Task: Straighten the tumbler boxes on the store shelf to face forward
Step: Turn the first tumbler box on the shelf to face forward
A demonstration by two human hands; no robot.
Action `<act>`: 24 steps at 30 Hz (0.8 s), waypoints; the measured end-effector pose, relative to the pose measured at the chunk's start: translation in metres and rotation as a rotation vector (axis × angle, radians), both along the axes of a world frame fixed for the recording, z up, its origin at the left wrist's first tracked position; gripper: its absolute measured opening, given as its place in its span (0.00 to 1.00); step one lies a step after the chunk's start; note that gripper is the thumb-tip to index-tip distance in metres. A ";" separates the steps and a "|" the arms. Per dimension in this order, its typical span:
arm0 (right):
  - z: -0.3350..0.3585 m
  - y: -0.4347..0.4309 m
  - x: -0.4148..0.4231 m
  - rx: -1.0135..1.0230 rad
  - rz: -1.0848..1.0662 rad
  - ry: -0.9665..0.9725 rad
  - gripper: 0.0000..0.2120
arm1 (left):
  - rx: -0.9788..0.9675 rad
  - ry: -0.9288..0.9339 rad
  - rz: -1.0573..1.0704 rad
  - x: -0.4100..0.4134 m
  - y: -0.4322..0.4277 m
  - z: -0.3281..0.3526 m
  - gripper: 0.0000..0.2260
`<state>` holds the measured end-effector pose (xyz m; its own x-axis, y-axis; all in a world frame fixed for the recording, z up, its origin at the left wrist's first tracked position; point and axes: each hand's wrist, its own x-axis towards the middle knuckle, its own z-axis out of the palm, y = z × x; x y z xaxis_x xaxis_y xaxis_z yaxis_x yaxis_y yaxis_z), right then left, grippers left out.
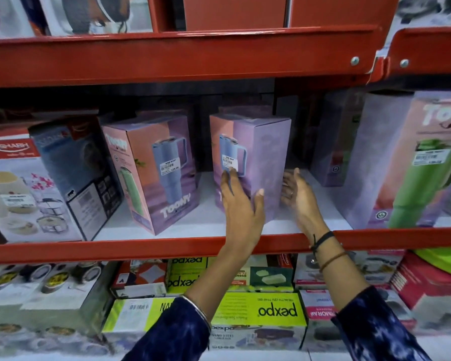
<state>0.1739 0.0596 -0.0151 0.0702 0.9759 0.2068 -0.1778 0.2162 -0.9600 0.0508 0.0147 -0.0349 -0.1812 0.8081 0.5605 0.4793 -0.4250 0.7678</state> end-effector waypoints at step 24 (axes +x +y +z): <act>0.045 0.016 0.014 0.368 0.011 -0.241 0.39 | 0.264 -0.244 -0.220 -0.041 0.010 0.020 0.28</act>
